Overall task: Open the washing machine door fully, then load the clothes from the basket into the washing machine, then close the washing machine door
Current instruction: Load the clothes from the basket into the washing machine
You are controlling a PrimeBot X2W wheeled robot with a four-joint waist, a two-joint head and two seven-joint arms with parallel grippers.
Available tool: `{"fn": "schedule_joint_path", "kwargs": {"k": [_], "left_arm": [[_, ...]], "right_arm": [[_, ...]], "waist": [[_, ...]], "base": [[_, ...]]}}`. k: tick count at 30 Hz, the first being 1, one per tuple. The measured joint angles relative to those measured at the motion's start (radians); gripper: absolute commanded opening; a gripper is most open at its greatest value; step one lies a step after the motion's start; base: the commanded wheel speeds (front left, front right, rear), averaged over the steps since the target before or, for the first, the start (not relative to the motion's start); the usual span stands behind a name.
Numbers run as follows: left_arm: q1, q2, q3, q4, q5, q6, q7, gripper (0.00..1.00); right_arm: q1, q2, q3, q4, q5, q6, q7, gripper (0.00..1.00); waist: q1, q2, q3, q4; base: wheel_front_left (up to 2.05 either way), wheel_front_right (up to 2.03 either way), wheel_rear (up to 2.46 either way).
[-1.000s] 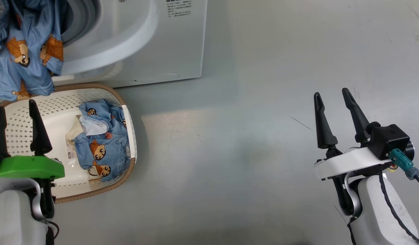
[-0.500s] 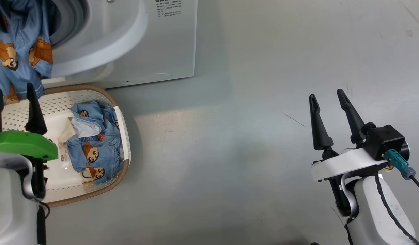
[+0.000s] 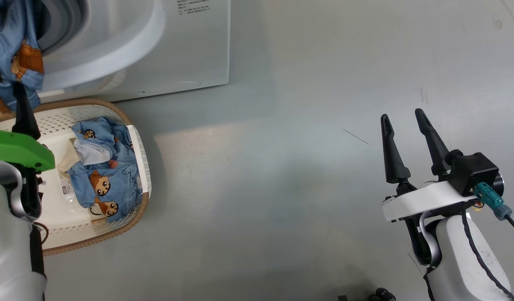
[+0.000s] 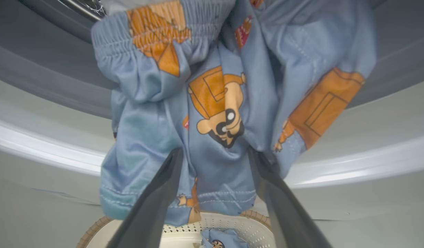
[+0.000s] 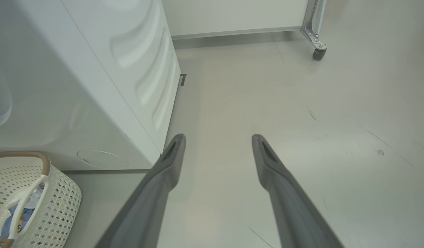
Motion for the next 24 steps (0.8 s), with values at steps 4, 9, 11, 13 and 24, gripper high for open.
{"fn": "schedule_joint_path", "kwargs": {"k": [4, 9, 11, 13, 24], "left_arm": [[-0.041, -0.001, 0.001, 0.015, -0.017, 0.0, 0.009, 1.0], [-0.074, -0.001, 0.011, 0.036, -0.031, -0.001, 0.006, 1.0], [-0.081, 0.002, 0.011, 0.044, -0.032, -0.001, 0.004, 0.84], [-0.085, 0.003, 0.011, 0.057, -0.033, -0.002, -0.003, 0.0], [-0.096, 0.001, -0.026, 0.095, -0.029, -0.003, -0.074, 0.0]], "right_arm": [[-0.002, 0.0, 0.001, 0.0, 0.0, 0.0, 0.0, 1.0], [-0.006, 0.001, 0.002, 0.0, 0.003, 0.0, 0.0, 1.0], [-0.006, 0.001, 0.001, 0.0, 0.006, 0.0, 0.0, 1.0], [-0.007, 0.002, 0.0, 0.001, 0.007, 0.0, 0.0, 1.0], [-0.011, 0.002, -0.03, 0.007, 0.007, 0.0, 0.0, 1.0]], "waist": [[0.0, -0.0001, 0.015, -0.002], [0.0, 0.0, 0.022, -0.004], [0.0, 0.0, 0.025, -0.005], [0.0, 0.0, 0.028, -0.006], [0.0, -0.0001, 0.007, 0.014]], "base": [[0.0, 0.0, 0.0], [0.0, 0.0, 0.0], [0.0, 0.0, 0.0], [0.0, 0.0, 0.0], [0.0, 0.0, 0.0]]}}
